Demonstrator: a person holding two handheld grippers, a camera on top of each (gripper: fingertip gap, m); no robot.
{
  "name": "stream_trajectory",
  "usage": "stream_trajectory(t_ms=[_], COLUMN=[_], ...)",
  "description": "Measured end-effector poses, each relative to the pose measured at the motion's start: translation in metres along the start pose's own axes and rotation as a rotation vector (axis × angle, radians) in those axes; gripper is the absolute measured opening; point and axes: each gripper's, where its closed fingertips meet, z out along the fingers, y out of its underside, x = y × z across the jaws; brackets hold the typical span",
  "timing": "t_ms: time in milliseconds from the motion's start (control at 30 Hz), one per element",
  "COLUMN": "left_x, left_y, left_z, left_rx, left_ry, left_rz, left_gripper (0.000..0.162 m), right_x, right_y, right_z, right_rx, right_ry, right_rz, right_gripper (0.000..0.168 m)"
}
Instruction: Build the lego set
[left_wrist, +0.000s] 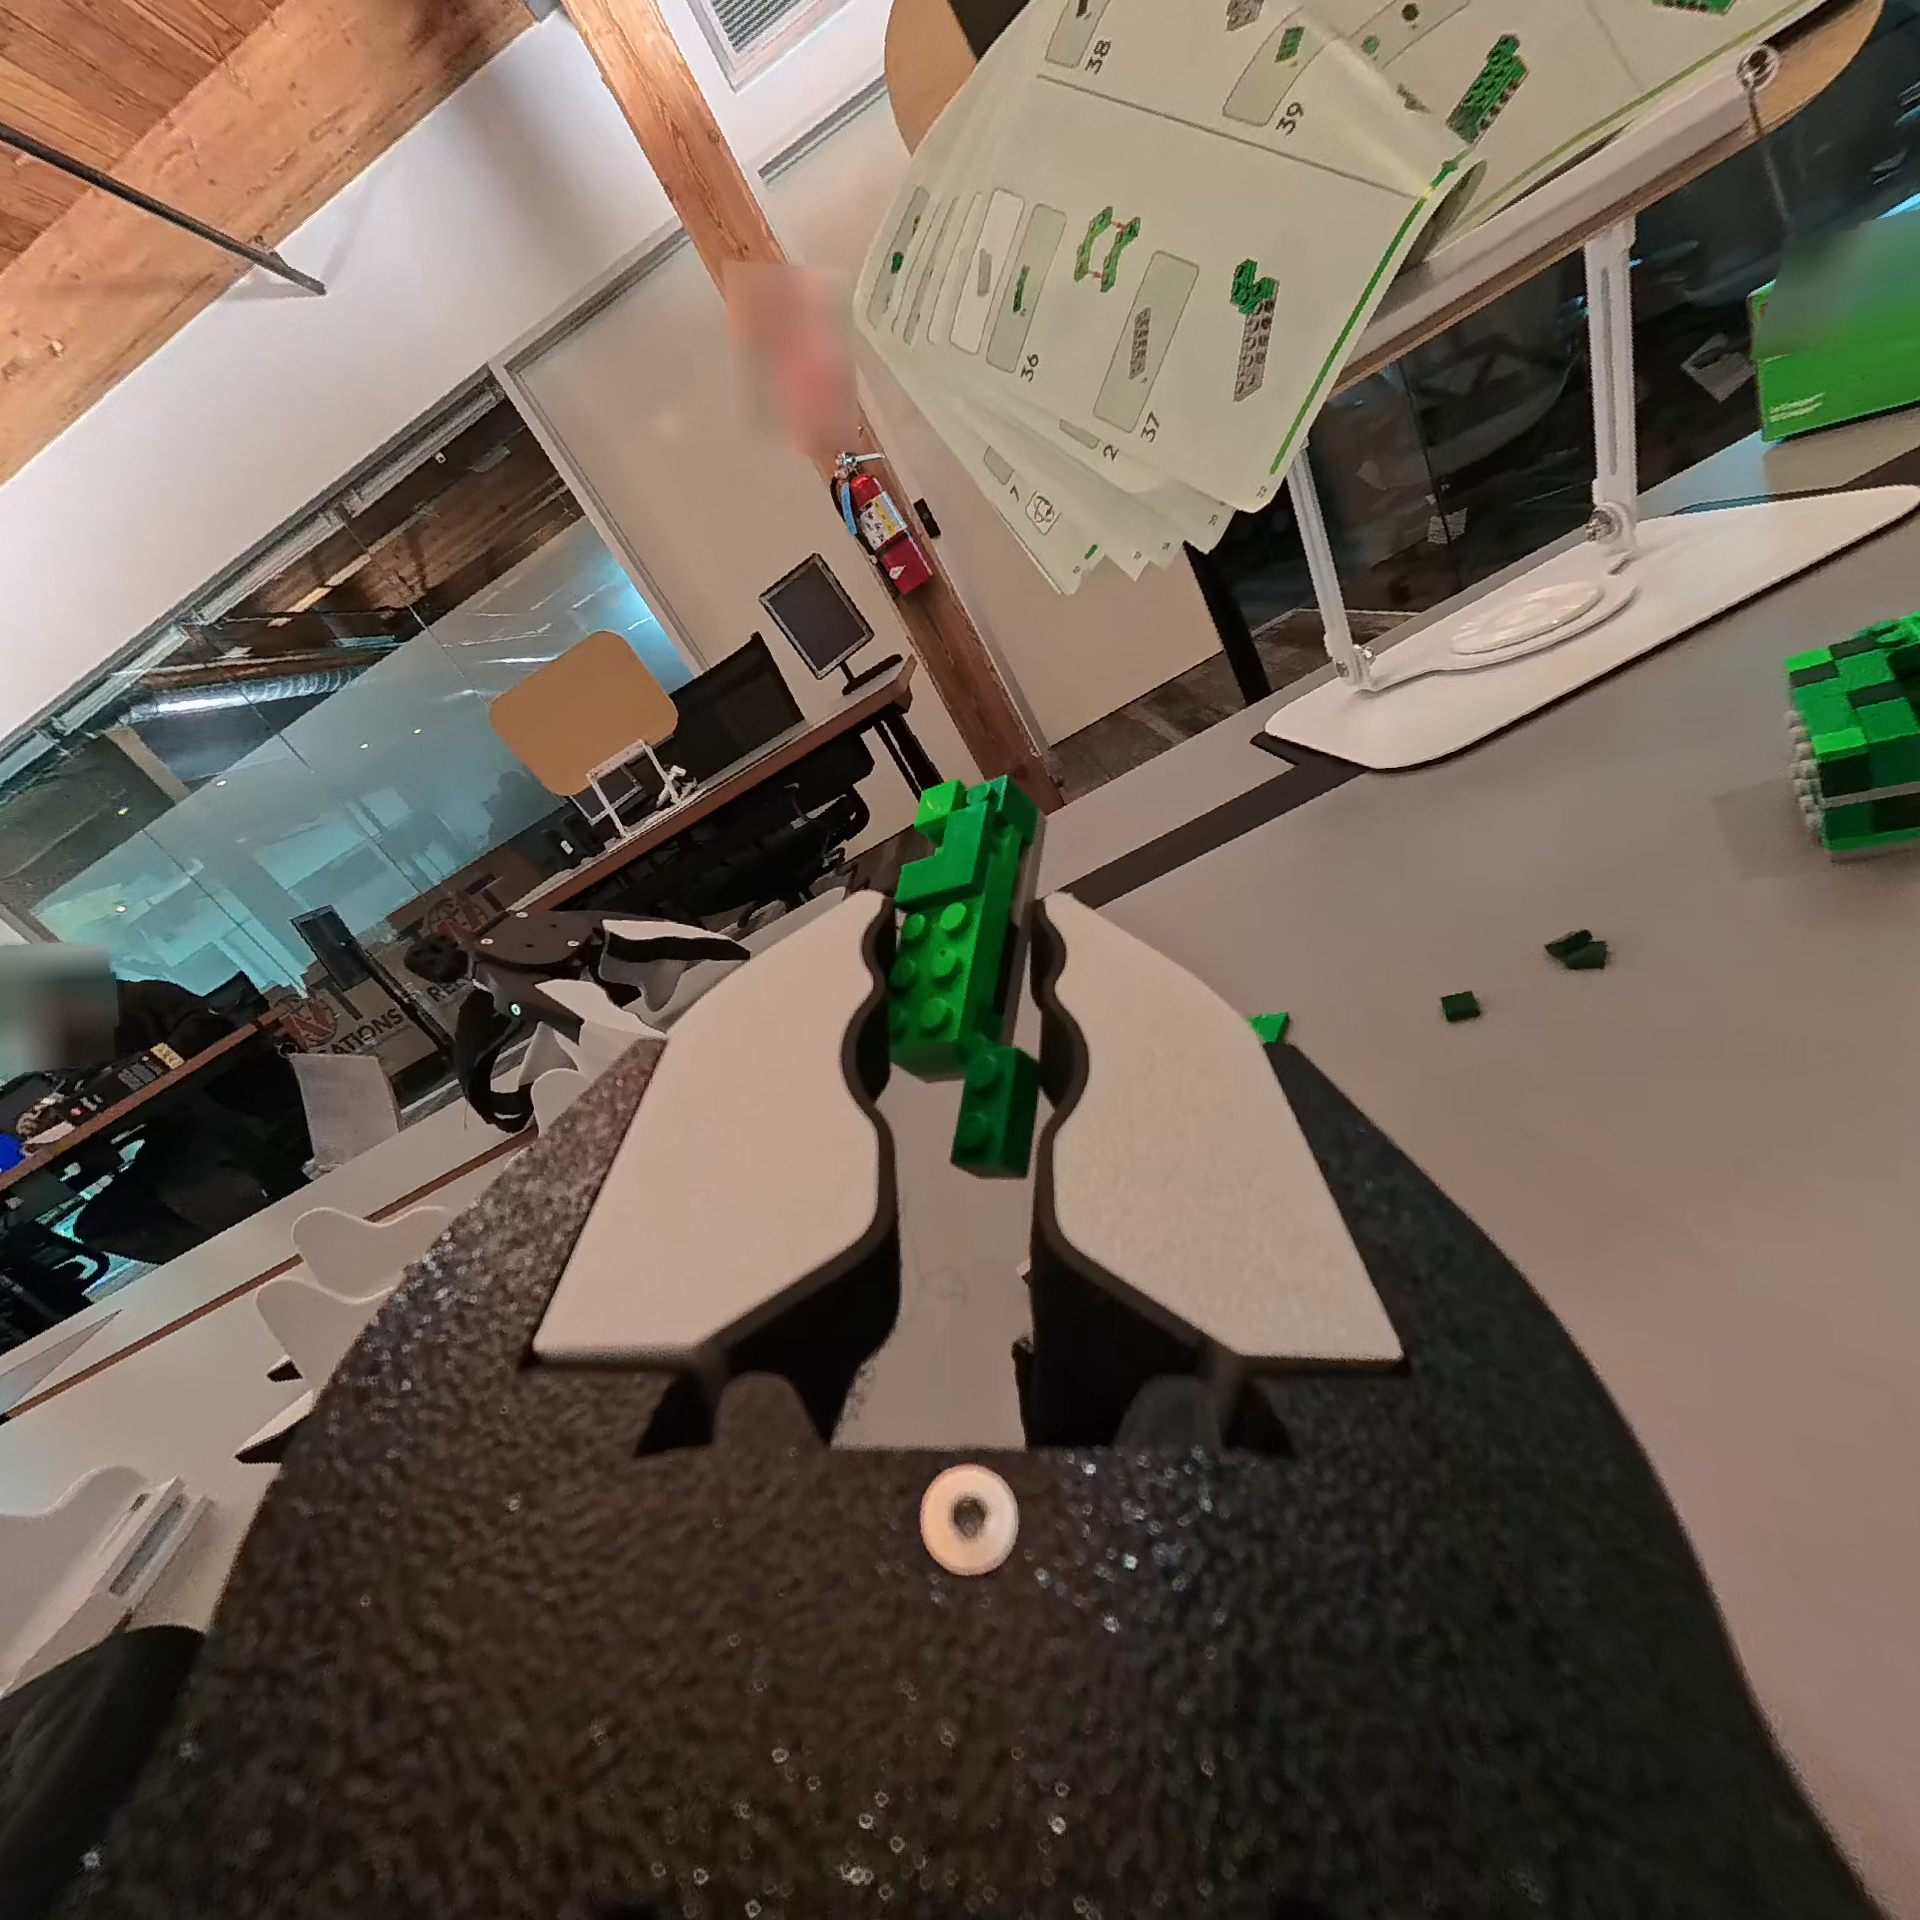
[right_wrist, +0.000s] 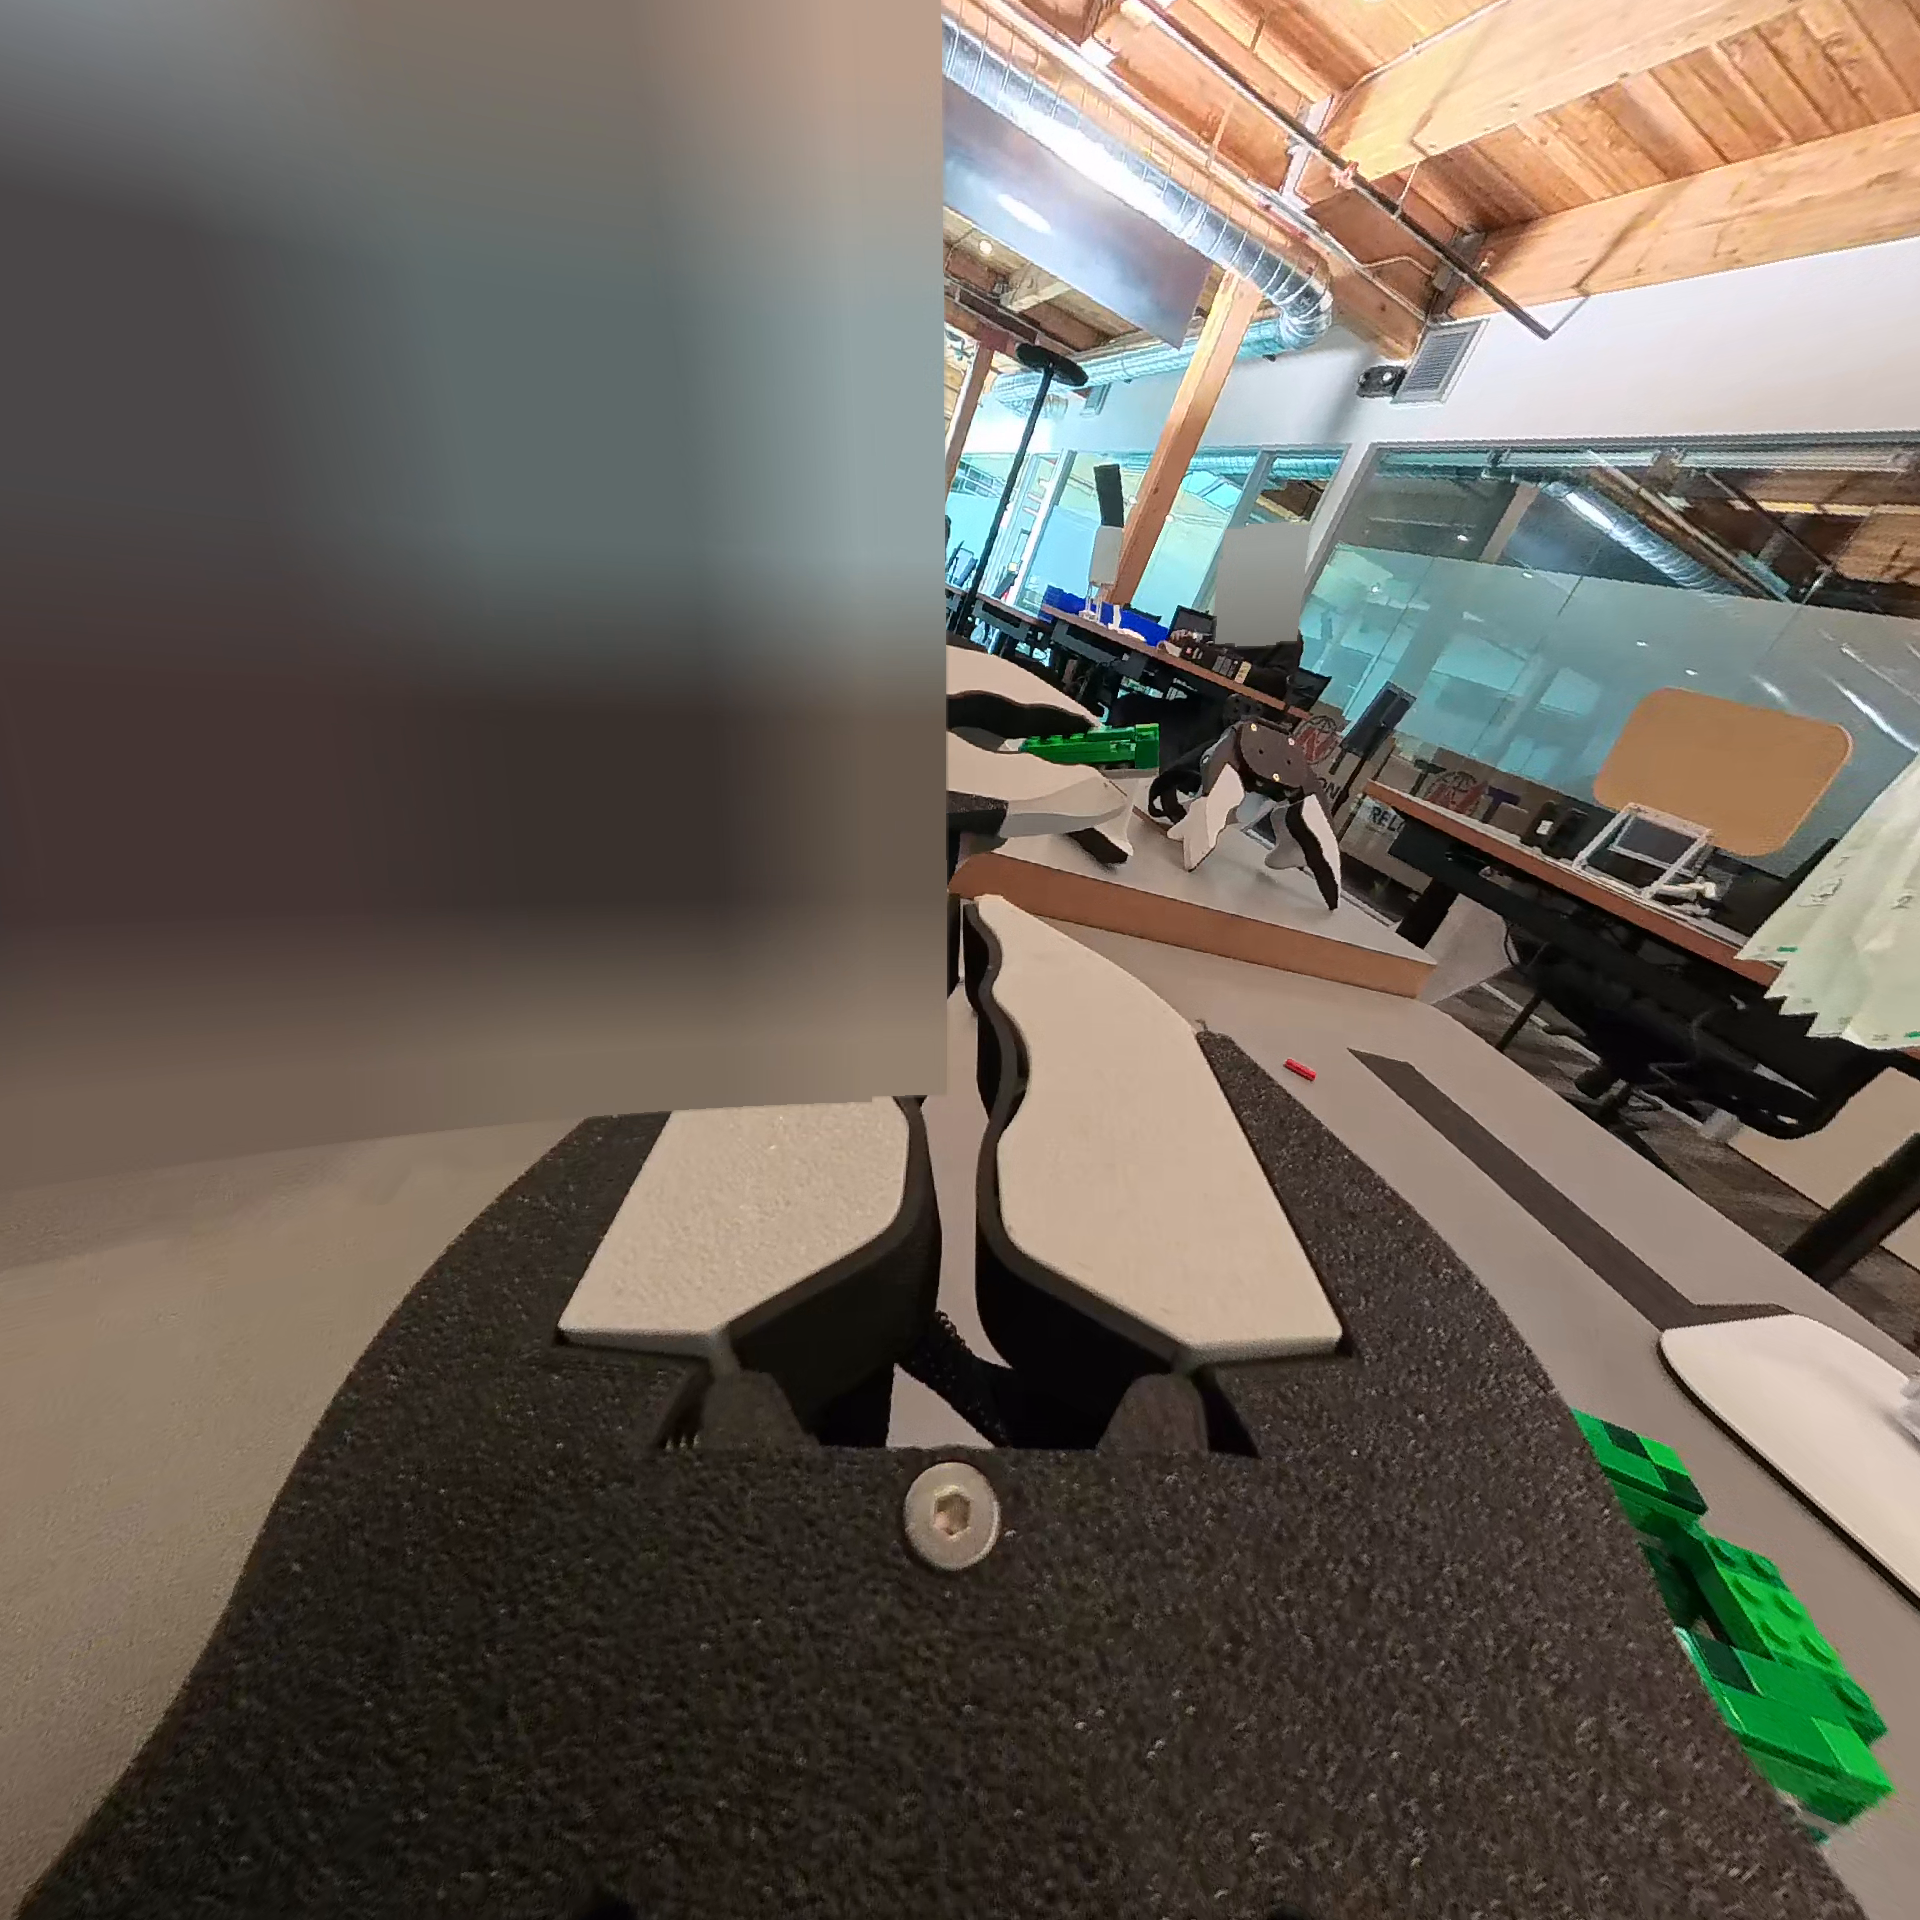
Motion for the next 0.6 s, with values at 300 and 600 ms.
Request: stream_trajectory(t_ms=[300,600], left_x=[0.0008,0.0036], left_y=[-0.0005,-0.0004], left_z=[0.0002,0.0009], left_rx=[0.001,0.005], left_ry=[0.002,0.024], left_rz=[0.007,-0.008], left_gripper=[0.024,0.024], right_x=[-0.0008,-0.0023], right_y=[0.0004,0.0009], right_z=[0.0005,0.0009], right_rx=[-0.003,-0.007], right_ry=[-0.005,-0.010], right_rz=[-0.004,-0.014], right_gripper=[0.000,0.000])
